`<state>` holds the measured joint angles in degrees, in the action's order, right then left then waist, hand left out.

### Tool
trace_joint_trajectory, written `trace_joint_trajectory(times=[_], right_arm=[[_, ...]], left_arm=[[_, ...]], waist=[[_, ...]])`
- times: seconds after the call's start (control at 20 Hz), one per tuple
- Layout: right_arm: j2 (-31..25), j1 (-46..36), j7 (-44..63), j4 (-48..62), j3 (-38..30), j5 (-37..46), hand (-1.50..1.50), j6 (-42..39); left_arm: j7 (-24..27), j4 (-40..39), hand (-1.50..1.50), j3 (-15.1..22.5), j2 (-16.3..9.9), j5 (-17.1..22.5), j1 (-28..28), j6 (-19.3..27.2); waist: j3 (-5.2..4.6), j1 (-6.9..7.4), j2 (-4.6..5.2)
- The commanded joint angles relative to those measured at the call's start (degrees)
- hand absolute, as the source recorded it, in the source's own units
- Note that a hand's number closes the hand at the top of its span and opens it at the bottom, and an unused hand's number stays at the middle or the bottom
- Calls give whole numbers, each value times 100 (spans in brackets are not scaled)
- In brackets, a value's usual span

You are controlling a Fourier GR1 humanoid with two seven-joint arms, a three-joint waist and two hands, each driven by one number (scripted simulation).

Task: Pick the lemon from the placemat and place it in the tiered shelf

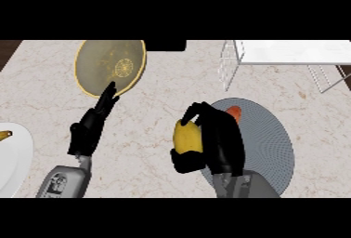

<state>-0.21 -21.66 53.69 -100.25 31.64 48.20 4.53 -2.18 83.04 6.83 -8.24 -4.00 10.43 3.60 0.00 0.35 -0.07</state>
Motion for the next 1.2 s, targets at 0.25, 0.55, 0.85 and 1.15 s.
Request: trace_joint_trajectory(times=[0.25,0.55,0.85,1.15], right_arm=[[20,-1250,1354,-1364,-580,442,150,-603],[-68,-1949,1708,-1695,-1110,1222,150,-1373],[-360,-2700,1355,-1408,-2075,1281,150,-1761],[-494,-3416,1231,-826,-2738,1371,150,-1911]], left_arm=[[-57,13,0,72,183,-190,-49,150],[-127,-55,0,-202,-5,-3,147,-59],[89,-241,0,-288,-59,4,175,-185],[-140,46,0,-205,44,-38,19,-142]], waist=[[-4,-56,-18],[-6,-97,-23],[-5,-70,-6],[-4,-13,-9]])
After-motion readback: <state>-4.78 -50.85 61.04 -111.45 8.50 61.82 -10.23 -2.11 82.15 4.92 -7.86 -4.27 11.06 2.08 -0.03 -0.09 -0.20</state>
